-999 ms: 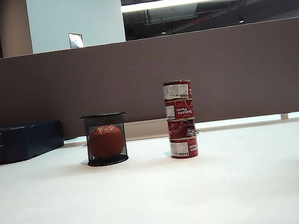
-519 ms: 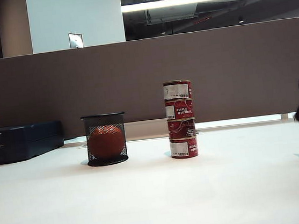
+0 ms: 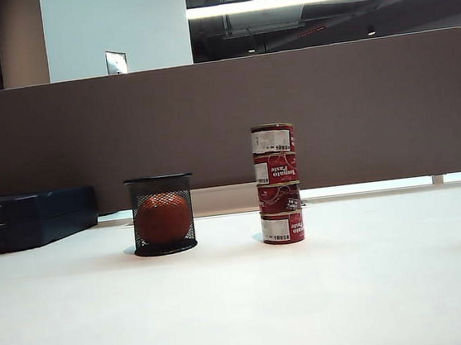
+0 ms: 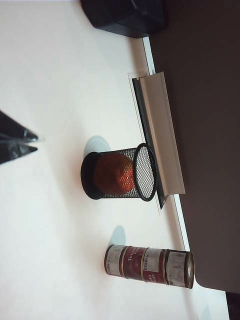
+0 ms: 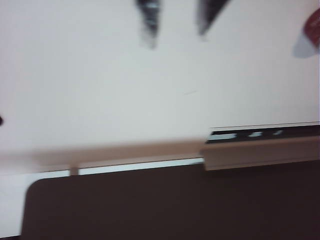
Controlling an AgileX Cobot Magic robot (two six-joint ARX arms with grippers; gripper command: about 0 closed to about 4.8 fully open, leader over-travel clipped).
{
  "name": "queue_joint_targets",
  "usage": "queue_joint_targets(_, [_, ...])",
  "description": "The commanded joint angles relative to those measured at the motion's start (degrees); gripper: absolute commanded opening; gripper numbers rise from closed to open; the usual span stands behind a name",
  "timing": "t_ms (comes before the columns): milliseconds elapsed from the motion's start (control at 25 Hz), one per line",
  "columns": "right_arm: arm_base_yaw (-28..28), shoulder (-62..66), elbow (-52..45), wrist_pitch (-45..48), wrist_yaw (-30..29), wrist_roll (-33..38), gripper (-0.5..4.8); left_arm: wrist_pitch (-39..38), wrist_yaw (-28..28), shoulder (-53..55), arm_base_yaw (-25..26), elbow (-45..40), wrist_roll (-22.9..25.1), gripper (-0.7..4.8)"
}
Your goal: Take a can of tomato sauce from the stacked ones and place it on the table.
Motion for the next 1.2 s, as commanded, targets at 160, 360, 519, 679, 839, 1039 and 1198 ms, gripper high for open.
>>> queue_joint_targets(160, [-0.94,-10.67,0.2,-6.67,-6.51,0.02,-0.06,0.37,0.24,0.04,0.04,0.13,0.02,-0.05])
queue_joint_targets(360, [-0.66,-21.31,0.17,-21.57,-6.21,-0.04,-0.06,0.37,0.26,0.04,0.04,0.13,0.0,-0.06])
queue_joint_targets(519, [-0.68,-27.74,0.17,-27.67,-5.16,-0.26,-0.06,0.37,0.26,0.04,0.04,0.13,0.0,-0.06])
queue_joint_targets(679, [-0.68,-34.34,0.15,-33.29,-3.04,-0.9,-0.06,0.37,0.26,0.04,0.04,0.13,0.0,-0.05])
queue_joint_targets(839, [-0.68,-43.78,-0.04,-40.13,0.07,-1.9,-0.05,0.35,0.24,0.04,0.07,0.13,0.0,-0.05])
queue_joint_targets(1039, [-0.68,-46.1,-0.24,-43.69,1.64,-2.01,-0.06,0.61,0.24,0.04,0.04,0.13,0.0,-0.05])
queue_joint_targets(1198, [-0.66,-46.14,-0.96,-44.11,5.88,-3.13,-0.05,0.83,0.17,0.04,0.07,0.13,0.02,-0.06])
